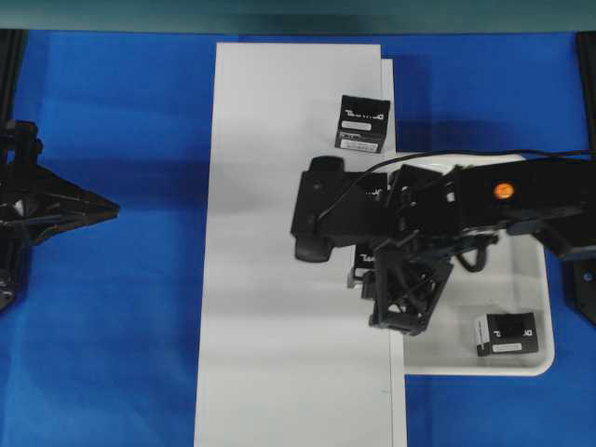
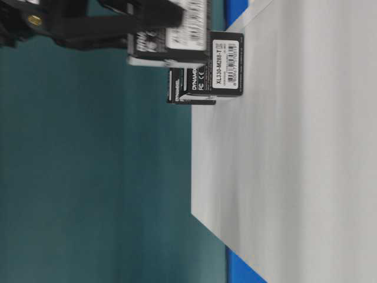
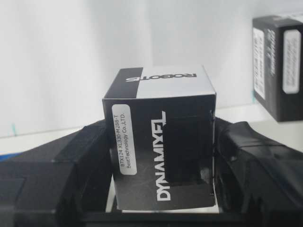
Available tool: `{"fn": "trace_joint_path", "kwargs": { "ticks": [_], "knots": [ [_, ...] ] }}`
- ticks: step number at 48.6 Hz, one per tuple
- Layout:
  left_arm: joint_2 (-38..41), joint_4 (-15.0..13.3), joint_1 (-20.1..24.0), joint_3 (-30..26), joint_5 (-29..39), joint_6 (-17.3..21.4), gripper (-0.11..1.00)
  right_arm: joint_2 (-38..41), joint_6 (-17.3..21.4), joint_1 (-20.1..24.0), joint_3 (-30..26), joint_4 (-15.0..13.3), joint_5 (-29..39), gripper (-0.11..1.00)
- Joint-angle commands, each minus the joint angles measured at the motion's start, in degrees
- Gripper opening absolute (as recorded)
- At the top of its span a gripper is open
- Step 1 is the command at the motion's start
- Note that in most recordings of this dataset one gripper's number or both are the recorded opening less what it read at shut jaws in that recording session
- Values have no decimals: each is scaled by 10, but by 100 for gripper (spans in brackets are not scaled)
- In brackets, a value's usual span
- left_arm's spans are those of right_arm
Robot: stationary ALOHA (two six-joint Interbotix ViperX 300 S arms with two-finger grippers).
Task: Place the box from the white plastic tray onto the white base.
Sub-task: 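Lift the box and carry it left toward the white base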
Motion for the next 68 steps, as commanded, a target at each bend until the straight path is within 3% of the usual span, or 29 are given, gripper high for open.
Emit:
{"fn": "trace_joint_path", "kwargs": {
  "ticks": [1, 68],
  "knots": [
    [4, 2, 2, -16, -4, -1, -5, 20, -3, 3, -6, -3, -5, 59],
    [4, 2, -3, -19, -5, -2, -5, 74, -9, 17, 11, -21, -36, 59]
  ]
}}
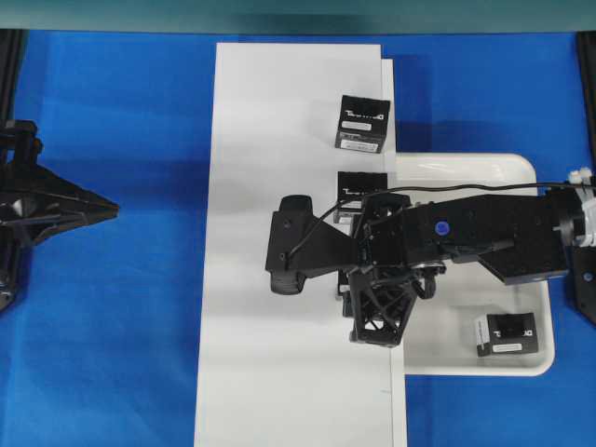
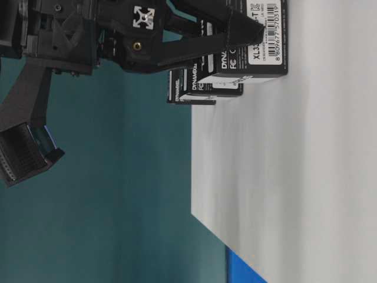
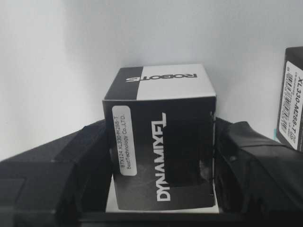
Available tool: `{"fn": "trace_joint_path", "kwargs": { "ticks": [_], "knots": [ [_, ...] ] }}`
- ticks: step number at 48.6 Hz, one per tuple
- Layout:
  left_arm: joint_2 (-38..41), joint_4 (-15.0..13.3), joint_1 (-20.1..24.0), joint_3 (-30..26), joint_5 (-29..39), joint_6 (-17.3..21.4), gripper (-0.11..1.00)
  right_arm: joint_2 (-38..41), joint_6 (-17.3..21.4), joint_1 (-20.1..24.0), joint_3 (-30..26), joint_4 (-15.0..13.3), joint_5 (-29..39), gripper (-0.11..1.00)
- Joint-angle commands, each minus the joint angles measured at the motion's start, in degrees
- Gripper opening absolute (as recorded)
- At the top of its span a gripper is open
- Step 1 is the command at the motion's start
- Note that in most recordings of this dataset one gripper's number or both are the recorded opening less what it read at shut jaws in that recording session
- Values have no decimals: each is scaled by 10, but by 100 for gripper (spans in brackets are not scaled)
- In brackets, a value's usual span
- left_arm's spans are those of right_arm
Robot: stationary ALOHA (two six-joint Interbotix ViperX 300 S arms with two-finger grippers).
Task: Place the box from the white plastic tray onto the white base.
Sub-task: 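Lift the box and carry it left toward the white base, then lower the box onto the base below the other two boxes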
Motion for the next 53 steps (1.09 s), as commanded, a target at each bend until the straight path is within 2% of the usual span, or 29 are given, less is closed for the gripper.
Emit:
{"fn": "trace_joint_path", "kwargs": {
  "ticks": [1, 40, 42, 45, 48, 50, 53],
  "knots": [
    [4, 2, -2, -15, -4, -1, -5, 7, 0, 3, 3, -1, -2, 59],
    [4, 2, -2, -16, -4, -1, -5, -1, -5, 1, 23, -1, -22, 59],
    [4, 2, -2, -16, -4, -1, -5, -2, -9, 1, 25, -2, -22, 65],
    [4, 1, -2, -16, -6, -1, -5, -2, -11, 1, 25, -6, -22, 81],
    [4, 2, -4, -16, -6, -1, -5, -3, -14, 2, 27, -14, -22, 93],
    [4, 2, -4, -16, -6, -1, -5, -4, -15, 2, 29, -20, -22, 97],
    [4, 2, -7, -16, -6, -1, -5, -4, -14, 2, 28, -31, -22, 97]
  ]
}}
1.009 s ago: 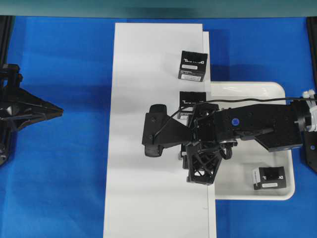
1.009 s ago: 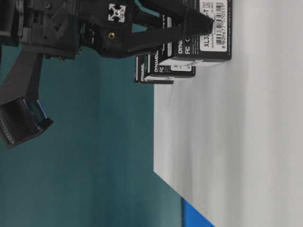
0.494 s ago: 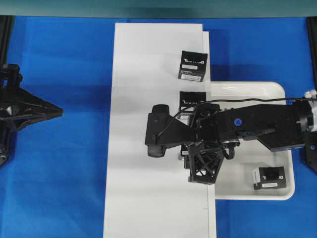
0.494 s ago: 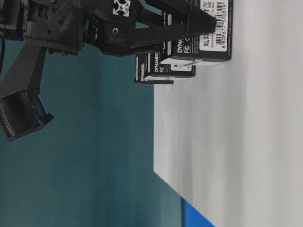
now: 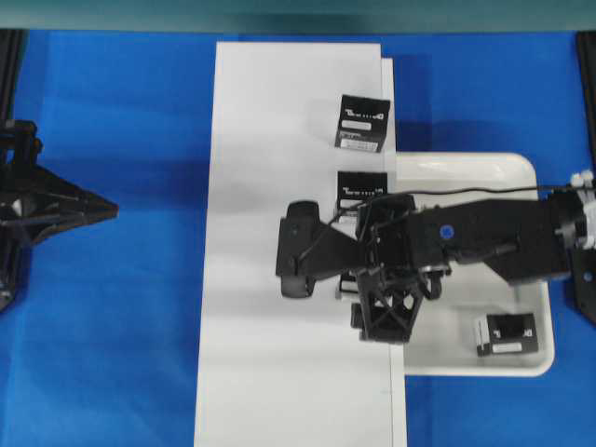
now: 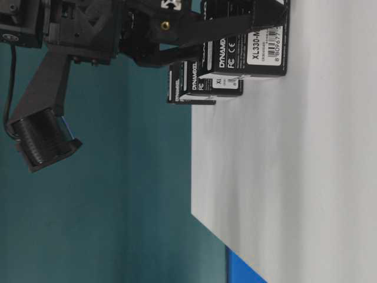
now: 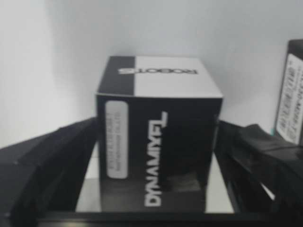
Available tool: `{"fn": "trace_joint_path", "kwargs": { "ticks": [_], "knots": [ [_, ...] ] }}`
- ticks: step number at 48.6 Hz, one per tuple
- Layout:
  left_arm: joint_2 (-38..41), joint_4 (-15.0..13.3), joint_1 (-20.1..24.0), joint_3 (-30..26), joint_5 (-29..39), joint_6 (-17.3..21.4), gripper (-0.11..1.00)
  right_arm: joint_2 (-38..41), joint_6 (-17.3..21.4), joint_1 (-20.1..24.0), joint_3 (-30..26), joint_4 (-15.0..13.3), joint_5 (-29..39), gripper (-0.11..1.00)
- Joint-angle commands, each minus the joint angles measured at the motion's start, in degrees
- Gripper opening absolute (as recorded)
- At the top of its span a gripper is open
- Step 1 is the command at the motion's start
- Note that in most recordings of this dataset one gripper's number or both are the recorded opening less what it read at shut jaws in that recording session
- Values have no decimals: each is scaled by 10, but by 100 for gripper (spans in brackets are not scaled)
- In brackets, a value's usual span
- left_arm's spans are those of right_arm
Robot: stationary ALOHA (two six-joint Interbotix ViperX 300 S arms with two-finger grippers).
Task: Place the box from the white plastic tray onto the white base.
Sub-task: 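Lower the box onto the base below the other two boxes, then open the right gripper and withdraw it right over the tray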
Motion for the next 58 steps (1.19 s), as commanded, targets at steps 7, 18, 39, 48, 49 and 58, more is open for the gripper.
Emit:
{"fn": "trace_joint_path", "kwargs": {
  "ticks": [7, 18, 39, 48, 49, 58],
  "knots": [
    [4, 2, -9, -16, -6, -1, -5, 1, 1, 2, -4, -16, -3, 96],
    [4, 2, -11, -16, -4, -1, -5, -1, 4, 2, -5, -16, -4, 96],
    [10, 2, -14, -16, -4, -1, -5, -65, 25, -4, 5, -16, -51, 96],
    [8, 2, -14, -16, -6, -1, -5, -123, 27, -8, 13, -16, -57, 96],
    [7, 1, -14, -16, -6, -1, -5, -130, 27, -9, 14, -16, -59, 96],
    [3, 1, -14, -16, -4, -3, -5, -186, 25, -15, 29, -16, -102, 96]
  ]
}}
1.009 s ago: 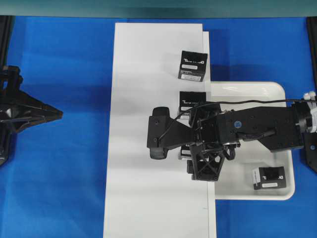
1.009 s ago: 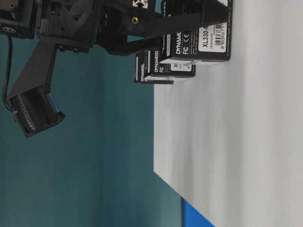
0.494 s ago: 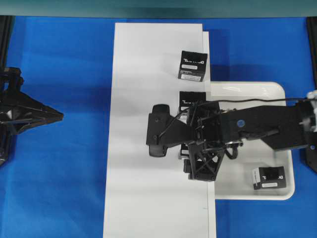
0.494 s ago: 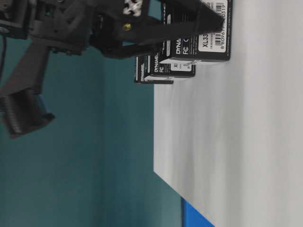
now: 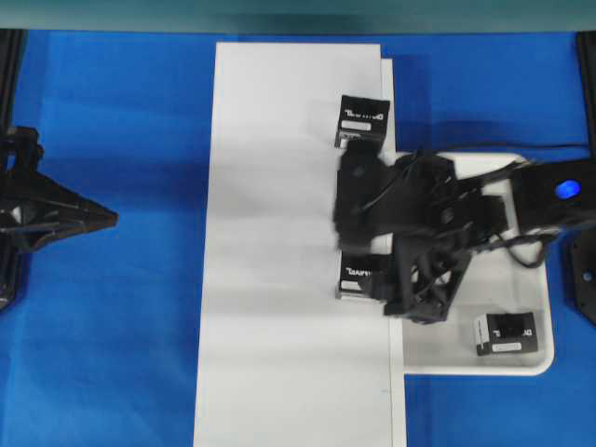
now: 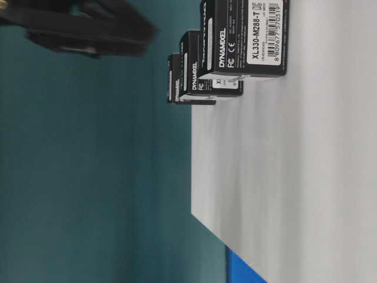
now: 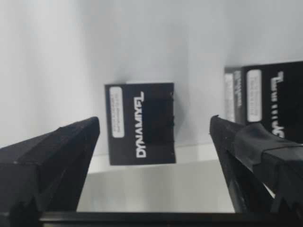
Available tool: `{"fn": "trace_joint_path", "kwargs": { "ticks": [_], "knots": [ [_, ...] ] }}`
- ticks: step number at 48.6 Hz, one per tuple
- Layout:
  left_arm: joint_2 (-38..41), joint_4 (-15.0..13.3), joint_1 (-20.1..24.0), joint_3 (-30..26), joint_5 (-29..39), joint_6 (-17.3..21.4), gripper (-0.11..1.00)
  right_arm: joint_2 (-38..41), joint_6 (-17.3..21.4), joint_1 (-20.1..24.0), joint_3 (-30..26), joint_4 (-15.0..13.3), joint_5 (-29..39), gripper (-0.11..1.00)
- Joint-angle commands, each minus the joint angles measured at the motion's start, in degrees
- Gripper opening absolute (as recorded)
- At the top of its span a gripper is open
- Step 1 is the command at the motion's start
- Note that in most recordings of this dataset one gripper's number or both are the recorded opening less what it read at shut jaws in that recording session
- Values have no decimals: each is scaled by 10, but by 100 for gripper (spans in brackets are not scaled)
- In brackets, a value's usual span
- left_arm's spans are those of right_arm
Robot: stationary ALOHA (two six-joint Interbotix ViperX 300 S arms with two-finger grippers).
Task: Place the box from the white plastic tray onto the white base.
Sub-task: 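Open the right gripper and withdraw it right over the tray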
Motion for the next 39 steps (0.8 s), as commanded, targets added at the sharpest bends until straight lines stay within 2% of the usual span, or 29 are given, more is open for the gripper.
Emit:
{"fn": "trace_joint_path", "kwargs": {
  "ticks": [1, 21, 39],
  "knots": [
    [1, 2, -1, -15, -3, -1, -5, -30, -2, -4, 6, -2, -29, 96],
    [-7, 2, -2, -16, -2, -3, -5, -155, 1, -12, 116, -2, -203, 96],
    [-9, 2, -18, -15, 1, 2, -5, -251, -1, -22, 187, -2, -212, 96]
  ]
}}
